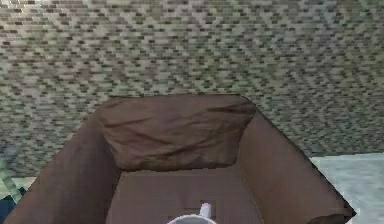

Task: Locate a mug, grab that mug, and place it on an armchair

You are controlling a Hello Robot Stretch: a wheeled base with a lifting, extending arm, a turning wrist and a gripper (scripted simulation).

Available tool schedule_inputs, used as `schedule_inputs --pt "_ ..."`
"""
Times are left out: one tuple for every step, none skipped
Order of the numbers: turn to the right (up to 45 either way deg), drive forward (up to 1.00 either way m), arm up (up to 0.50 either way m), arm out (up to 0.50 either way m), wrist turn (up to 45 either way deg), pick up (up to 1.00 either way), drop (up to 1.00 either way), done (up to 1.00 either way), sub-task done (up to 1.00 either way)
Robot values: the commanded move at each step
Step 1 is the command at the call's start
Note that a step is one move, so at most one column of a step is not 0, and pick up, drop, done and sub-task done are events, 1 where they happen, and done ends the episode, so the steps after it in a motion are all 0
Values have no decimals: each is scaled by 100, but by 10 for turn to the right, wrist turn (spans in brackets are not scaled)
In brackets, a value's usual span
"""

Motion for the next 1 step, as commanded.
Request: schedule_inputs --pt "-450 0 0 0 0 0 0 0 0"
